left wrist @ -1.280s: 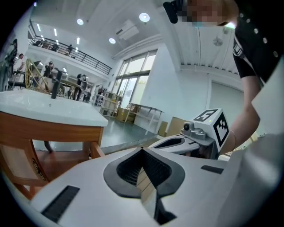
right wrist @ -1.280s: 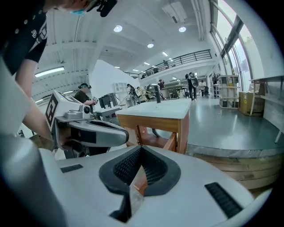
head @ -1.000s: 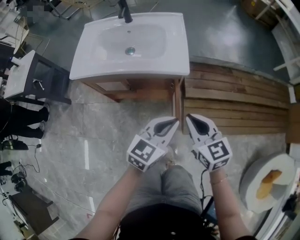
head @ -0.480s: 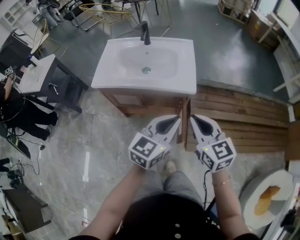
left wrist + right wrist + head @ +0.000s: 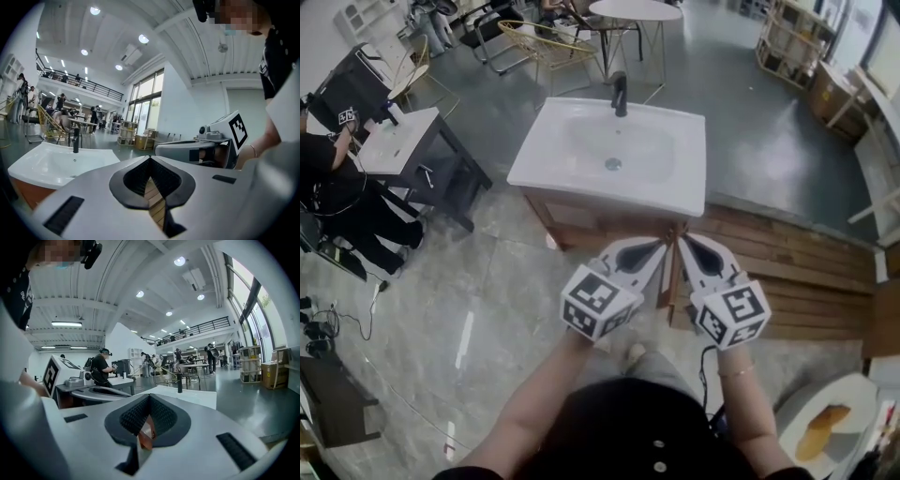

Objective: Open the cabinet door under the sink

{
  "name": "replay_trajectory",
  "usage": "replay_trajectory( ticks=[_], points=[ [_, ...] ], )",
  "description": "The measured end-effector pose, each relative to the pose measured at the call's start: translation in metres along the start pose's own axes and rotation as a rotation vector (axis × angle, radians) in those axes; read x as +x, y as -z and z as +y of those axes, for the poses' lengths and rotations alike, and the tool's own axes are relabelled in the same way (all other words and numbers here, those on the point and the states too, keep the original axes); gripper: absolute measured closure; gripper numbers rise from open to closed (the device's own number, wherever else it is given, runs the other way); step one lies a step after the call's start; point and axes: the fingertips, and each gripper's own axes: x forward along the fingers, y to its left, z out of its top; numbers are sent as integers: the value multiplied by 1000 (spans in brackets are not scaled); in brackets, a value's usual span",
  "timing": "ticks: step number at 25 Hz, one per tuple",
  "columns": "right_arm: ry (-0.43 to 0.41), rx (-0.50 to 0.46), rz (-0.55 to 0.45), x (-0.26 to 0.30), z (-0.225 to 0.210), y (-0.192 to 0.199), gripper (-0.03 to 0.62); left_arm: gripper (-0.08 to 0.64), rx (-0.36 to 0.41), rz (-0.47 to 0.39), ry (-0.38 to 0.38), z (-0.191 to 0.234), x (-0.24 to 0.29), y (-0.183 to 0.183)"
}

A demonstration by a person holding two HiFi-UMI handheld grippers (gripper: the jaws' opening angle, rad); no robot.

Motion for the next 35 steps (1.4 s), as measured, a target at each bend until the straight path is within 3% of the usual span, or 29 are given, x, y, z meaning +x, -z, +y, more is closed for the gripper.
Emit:
replay_trajectory(
  ticks=[11,35],
  points=[
    [-49,-38,-20,19,25,-16,583,551,-51,-58,-73,29,-30,-18],
    [-49,-16,15,26,25,-6,584,551,-47,-42,-43,30,-20,-18]
  ],
)
